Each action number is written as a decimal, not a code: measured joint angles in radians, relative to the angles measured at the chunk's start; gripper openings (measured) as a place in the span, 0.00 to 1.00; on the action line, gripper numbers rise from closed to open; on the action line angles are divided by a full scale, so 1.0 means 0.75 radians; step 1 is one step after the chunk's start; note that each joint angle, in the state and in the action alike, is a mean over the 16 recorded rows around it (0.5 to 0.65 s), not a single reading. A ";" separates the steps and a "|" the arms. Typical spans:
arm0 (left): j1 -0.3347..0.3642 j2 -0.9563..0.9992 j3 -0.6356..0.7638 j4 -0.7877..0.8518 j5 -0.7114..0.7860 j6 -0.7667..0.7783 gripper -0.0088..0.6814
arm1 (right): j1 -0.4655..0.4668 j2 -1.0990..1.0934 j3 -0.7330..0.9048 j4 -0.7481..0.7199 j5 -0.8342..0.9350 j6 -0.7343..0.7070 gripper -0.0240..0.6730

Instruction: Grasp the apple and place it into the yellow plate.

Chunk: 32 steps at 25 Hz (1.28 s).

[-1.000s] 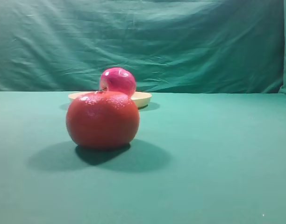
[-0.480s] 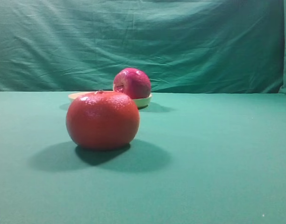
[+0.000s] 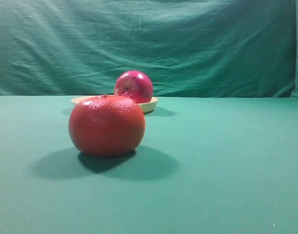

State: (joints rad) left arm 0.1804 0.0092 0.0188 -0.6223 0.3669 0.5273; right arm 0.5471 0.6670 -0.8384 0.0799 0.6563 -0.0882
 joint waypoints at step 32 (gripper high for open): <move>0.000 0.000 0.000 0.000 0.000 0.000 0.24 | -0.448 -0.786 0.766 -0.049 -0.198 0.015 0.03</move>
State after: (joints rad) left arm 0.1804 0.0092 0.0188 -0.6223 0.3669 0.5273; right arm 0.2112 0.0776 -0.2636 0.0430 0.5078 -0.0770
